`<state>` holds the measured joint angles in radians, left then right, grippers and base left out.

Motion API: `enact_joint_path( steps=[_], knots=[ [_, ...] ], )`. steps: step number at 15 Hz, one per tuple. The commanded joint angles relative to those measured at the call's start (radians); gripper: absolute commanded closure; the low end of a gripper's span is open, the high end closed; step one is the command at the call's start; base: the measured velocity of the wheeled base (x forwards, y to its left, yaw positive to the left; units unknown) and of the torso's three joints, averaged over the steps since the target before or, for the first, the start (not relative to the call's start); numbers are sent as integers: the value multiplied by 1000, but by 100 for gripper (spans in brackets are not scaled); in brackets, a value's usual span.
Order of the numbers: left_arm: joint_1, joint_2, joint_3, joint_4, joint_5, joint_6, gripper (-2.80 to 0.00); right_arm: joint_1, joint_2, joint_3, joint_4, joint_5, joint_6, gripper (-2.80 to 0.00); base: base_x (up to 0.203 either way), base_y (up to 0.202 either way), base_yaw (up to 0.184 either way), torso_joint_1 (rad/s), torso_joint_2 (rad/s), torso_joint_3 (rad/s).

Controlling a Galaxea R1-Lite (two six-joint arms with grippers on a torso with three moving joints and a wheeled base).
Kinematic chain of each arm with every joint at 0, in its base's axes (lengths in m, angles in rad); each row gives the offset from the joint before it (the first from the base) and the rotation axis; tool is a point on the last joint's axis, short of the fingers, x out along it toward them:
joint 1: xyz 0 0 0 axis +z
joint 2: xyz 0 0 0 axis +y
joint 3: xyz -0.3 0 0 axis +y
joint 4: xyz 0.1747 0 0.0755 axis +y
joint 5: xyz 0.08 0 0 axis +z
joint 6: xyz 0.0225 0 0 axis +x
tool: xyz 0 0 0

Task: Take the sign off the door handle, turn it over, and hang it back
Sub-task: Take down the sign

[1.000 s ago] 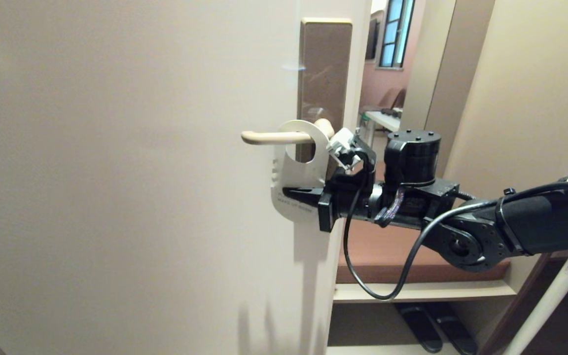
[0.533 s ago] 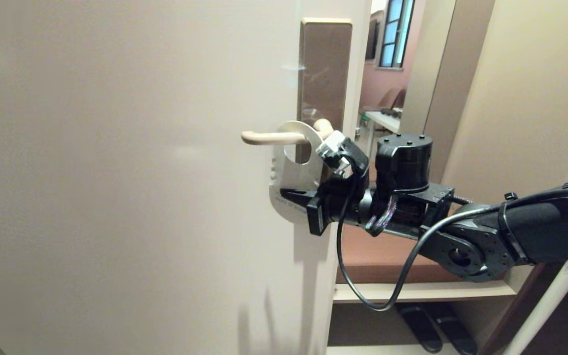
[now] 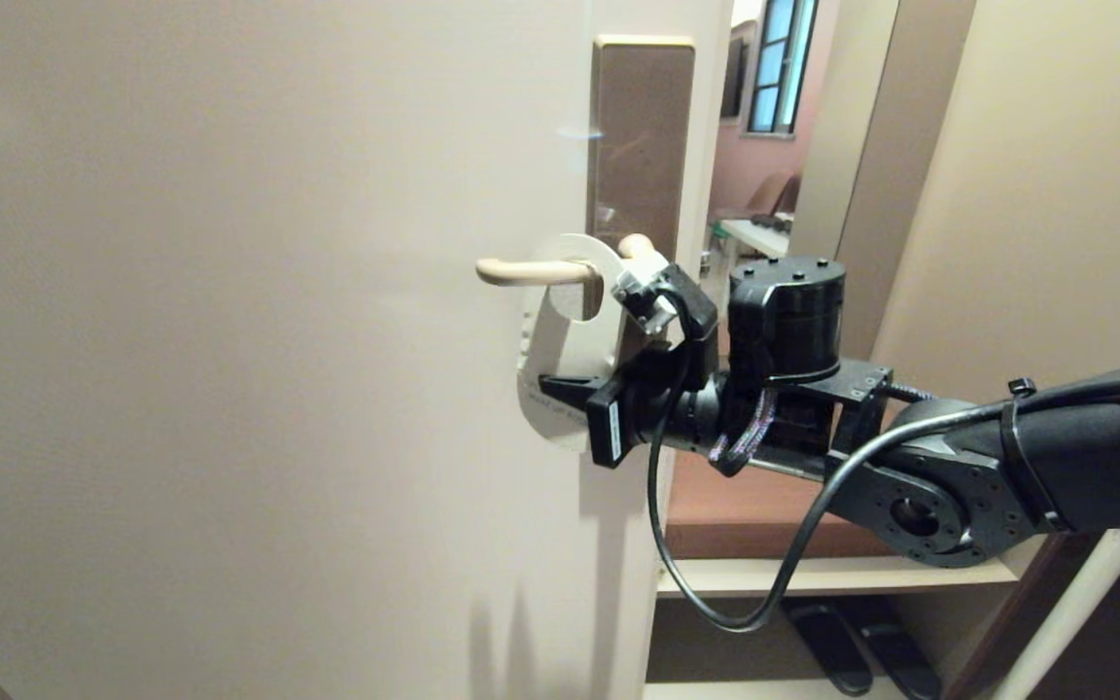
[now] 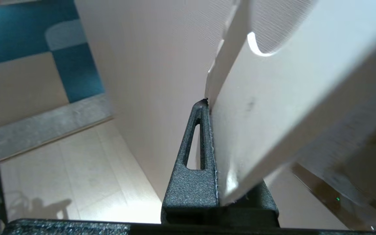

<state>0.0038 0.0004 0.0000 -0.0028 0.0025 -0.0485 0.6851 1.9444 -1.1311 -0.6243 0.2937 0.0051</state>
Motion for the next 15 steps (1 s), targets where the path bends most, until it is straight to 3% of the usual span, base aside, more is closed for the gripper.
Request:
enact_joint_path(
  steps=[1,7,15],
  knots=[
    [1,0,0,0,1,-1,0,22,-7,-10,-11,2,1,0,0,0,0,0,0,0],
    [1,0,0,0,1,-1,0,50,15,-32,-16,-13,-14,0,0,0,0,0,0,0],
    [-1,0,0,0,1,-1,0,85,63,-56,-14,-216,-83,0,0,0,0,0,0,0]
  ],
)
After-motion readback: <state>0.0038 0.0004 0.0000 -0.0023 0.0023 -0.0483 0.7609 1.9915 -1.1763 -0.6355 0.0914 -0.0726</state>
